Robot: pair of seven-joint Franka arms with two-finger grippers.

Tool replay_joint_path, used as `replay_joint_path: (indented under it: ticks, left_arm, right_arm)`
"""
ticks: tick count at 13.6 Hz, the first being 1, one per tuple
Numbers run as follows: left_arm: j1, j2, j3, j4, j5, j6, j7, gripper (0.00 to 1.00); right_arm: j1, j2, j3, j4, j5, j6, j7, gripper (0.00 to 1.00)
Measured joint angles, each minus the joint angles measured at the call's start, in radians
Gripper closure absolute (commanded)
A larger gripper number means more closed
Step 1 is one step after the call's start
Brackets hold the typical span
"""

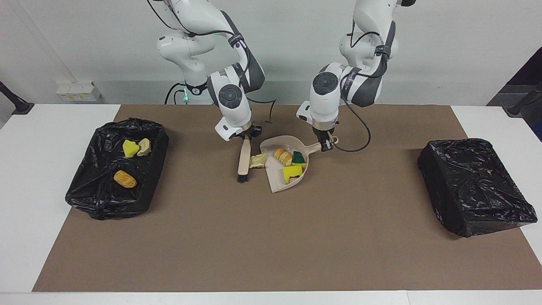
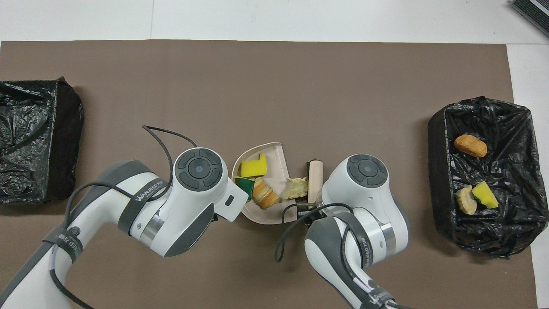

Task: Sweep and dump trash in bin
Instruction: 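Draw the brush back with the right gripper while the left gripper holds the dustpan, then carry the loaded dustpan with the left gripper and tip it into the bin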

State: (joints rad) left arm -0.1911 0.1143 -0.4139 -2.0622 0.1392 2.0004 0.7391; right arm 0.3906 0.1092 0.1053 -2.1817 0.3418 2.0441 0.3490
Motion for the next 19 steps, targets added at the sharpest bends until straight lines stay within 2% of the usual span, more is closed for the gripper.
replay_joint_path:
  ticks: [3, 6, 14, 17, 19]
  left_arm:
    - [0.000, 0.000, 0.001, 0.000, 0.000, 0.000, 0.000, 1.00]
    - [0.002, 0.000, 0.003, -0.001, 0.000, 0.000, 0.014, 1.00]
    - [0.069, 0.003, 0.011, -0.004, 0.000, 0.048, 0.254, 1.00]
    - [0.090, -0.015, 0.069, -0.001, -0.004, 0.048, 0.358, 1.00]
    - [0.095, -0.032, 0.136, 0.004, -0.019, 0.049, 0.426, 1.00]
  right_arm:
    - [0.034, 0.003, 0.005, 0.008, 0.179, 0.005, -0.125, 1.00]
    - [0.042, 0.002, 0.004, 0.024, 0.187, -0.048, -0.137, 1.00]
    - [-0.050, -0.048, -0.009, 0.036, 0.000, -0.194, -0.109, 1.00]
    - [-0.058, -0.084, -0.009, 0.040, -0.036, -0.204, -0.074, 1.00]
    - [-0.053, -0.109, -0.003, 0.043, -0.104, -0.217, -0.010, 1.00]
